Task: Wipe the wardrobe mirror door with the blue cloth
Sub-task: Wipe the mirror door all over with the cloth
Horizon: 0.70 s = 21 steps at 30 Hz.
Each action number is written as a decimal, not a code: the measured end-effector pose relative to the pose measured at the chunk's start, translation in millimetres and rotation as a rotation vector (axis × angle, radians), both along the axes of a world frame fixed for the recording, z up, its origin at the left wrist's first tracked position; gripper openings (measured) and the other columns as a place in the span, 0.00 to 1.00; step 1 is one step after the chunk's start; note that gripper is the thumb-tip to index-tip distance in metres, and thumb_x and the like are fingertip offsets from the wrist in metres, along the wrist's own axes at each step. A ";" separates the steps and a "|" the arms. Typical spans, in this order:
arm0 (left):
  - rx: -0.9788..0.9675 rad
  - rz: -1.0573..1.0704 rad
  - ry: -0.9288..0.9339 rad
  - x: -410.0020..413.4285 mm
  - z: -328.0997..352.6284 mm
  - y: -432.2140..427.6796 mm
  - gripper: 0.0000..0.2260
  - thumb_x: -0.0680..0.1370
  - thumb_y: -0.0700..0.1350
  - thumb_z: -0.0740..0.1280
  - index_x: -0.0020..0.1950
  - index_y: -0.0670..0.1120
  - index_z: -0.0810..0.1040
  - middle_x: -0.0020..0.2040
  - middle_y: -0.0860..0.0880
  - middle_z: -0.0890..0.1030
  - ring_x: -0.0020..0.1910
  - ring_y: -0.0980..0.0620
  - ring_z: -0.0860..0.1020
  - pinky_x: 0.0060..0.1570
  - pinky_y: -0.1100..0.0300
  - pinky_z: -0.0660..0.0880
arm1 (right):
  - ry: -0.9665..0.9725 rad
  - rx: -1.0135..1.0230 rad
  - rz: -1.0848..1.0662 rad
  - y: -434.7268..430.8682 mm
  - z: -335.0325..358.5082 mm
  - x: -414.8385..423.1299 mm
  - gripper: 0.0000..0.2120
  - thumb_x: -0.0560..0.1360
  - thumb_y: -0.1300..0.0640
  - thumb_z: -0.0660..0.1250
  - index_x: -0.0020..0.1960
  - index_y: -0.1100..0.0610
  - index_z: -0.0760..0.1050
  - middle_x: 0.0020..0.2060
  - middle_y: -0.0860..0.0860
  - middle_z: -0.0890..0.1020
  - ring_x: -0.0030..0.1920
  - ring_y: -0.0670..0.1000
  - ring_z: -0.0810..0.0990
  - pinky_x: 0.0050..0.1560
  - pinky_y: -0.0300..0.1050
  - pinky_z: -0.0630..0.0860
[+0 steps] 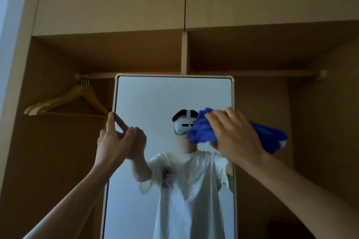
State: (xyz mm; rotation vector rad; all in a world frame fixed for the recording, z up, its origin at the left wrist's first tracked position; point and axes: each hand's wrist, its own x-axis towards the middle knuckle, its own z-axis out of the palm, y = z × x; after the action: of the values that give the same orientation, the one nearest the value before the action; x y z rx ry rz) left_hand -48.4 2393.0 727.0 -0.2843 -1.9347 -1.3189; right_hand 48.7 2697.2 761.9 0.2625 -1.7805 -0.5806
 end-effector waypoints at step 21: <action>-0.006 0.017 0.038 2.0 -11.5 2.0 0.35 0.82 0.58 0.65 0.84 0.58 0.48 0.75 0.40 0.69 0.72 0.37 0.71 0.60 0.40 0.76 | 0.048 -0.068 0.049 13.0 44.0 4.4 0.24 0.70 0.62 0.69 0.65 0.60 0.73 0.59 0.57 0.80 0.57 0.60 0.76 0.57 0.58 0.74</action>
State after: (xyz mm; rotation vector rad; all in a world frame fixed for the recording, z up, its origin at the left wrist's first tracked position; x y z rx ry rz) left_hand -46.4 2394.9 715.5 -0.2941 -1.9057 -1.2878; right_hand 53.0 2710.2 805.9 0.2426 -1.7393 -0.4865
